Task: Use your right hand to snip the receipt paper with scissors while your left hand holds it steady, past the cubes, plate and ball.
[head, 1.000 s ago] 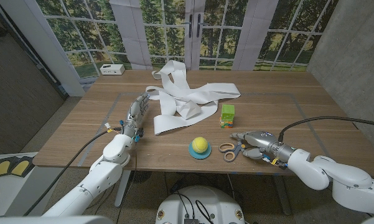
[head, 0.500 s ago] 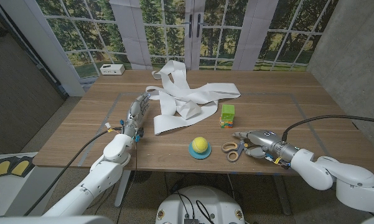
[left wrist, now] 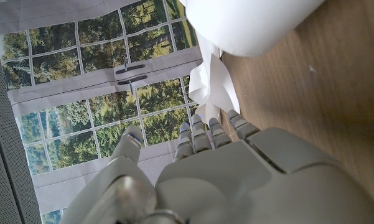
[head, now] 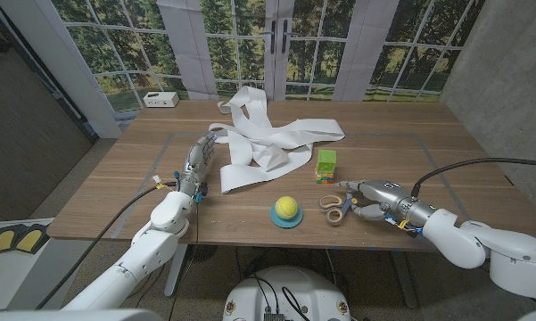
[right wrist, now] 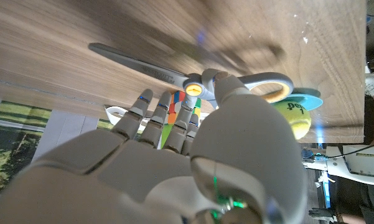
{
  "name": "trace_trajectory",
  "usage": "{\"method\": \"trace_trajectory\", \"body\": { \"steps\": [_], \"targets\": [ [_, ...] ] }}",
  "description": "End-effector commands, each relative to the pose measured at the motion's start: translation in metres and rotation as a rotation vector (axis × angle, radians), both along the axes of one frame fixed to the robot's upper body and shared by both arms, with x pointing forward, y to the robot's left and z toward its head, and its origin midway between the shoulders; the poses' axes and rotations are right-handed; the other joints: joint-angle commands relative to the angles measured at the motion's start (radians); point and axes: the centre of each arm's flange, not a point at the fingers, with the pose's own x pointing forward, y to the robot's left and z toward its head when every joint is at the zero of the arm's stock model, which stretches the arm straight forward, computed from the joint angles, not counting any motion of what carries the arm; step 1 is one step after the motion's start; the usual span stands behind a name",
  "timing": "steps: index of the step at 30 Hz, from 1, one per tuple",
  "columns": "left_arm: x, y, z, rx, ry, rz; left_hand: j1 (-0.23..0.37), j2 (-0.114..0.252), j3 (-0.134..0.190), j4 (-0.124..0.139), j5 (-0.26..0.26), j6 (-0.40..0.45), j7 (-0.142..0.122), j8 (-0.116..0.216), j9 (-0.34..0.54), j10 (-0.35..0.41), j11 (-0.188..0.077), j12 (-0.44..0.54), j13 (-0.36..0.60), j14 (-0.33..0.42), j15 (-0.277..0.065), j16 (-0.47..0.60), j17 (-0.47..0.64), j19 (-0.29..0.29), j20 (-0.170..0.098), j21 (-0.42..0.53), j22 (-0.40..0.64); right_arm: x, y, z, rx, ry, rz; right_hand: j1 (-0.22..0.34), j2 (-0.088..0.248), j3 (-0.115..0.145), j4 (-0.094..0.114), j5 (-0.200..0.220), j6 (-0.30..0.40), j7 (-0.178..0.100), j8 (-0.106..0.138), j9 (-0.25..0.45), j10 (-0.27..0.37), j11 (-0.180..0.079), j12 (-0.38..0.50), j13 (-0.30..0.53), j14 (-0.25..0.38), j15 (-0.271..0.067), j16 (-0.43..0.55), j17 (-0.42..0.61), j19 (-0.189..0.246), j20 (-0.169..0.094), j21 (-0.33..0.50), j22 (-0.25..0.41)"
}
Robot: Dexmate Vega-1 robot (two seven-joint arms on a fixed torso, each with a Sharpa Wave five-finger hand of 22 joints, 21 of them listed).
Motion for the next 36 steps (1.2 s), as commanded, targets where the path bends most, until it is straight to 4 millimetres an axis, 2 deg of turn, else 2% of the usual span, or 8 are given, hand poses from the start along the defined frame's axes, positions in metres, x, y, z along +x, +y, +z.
{"method": "trace_trajectory", "body": {
  "steps": [1,9,20,26,36],
  "targets": [
    [0.002,-0.004,0.001,0.008,0.007,0.001,-0.002,-0.002,0.004,0.002,0.001,0.012,0.001,0.005,0.002,0.013,-0.003,0.005,0.006,0.008,-0.002,0.001,0.004,0.008,-0.004,0.005,0.003,-0.004,-0.011,0.010,0.089,-0.011,0.025,0.018,0.026,-0.004,0.001,0.003,0.011,0.000,0.002,0.003,0.074,-0.058,0.154,0.008,0.014,-0.176,0.005,0.005,0.010,0.001,0.006,0.000],
    [0.001,-0.002,0.001,-0.017,0.010,0.001,-0.001,-0.002,0.005,0.001,0.001,0.013,0.001,0.004,0.002,0.015,-0.003,0.006,0.006,0.009,-0.004,0.001,0.003,0.009,-0.004,0.005,0.002,-0.010,-0.015,0.020,0.129,-0.040,0.043,0.020,0.023,-0.003,-0.001,0.007,0.019,0.005,0.002,0.003,0.088,-0.051,0.158,-0.005,0.020,-0.174,0.002,0.007,0.014,0.000,0.006,0.000],
    [-0.003,0.004,0.000,-0.015,0.011,0.008,-0.001,-0.001,0.005,0.001,0.001,0.006,-0.002,0.000,0.002,0.007,-0.003,0.001,0.006,0.003,-0.003,-0.002,0.003,0.005,-0.005,0.003,0.002,-0.017,-0.014,0.032,0.181,-0.072,0.075,0.023,0.017,0.002,-0.004,0.016,0.023,0.009,0.000,0.003,0.113,-0.053,0.166,-0.022,0.028,-0.172,-0.005,0.007,0.016,0.002,0.006,0.000],
    [-0.004,0.005,-0.001,-0.015,0.009,0.007,-0.002,-0.001,0.005,0.002,0.001,0.004,-0.001,-0.001,0.002,0.003,-0.004,0.000,0.006,0.002,-0.003,-0.002,0.003,0.004,-0.005,0.003,0.003,-0.021,-0.013,0.035,0.203,-0.089,0.093,0.029,0.019,-0.007,-0.006,0.011,0.023,0.007,-0.003,0.003,0.111,-0.053,0.165,-0.034,0.024,-0.178,-0.002,0.019,0.015,-0.002,0.004,0.000],
    [-0.006,0.007,0.000,-0.020,-0.001,0.000,-0.002,0.000,0.005,0.002,0.001,0.000,-0.003,-0.002,0.002,0.002,-0.004,-0.001,0.006,-0.001,-0.002,-0.003,0.003,0.001,-0.005,0.002,0.003,-0.027,-0.011,0.041,0.223,-0.115,0.107,0.034,0.019,-0.008,-0.007,0.012,0.023,0.009,-0.004,0.003,0.110,-0.052,0.167,-0.046,0.026,-0.176,-0.005,0.024,0.015,-0.003,0.004,0.000]
  ]
}}
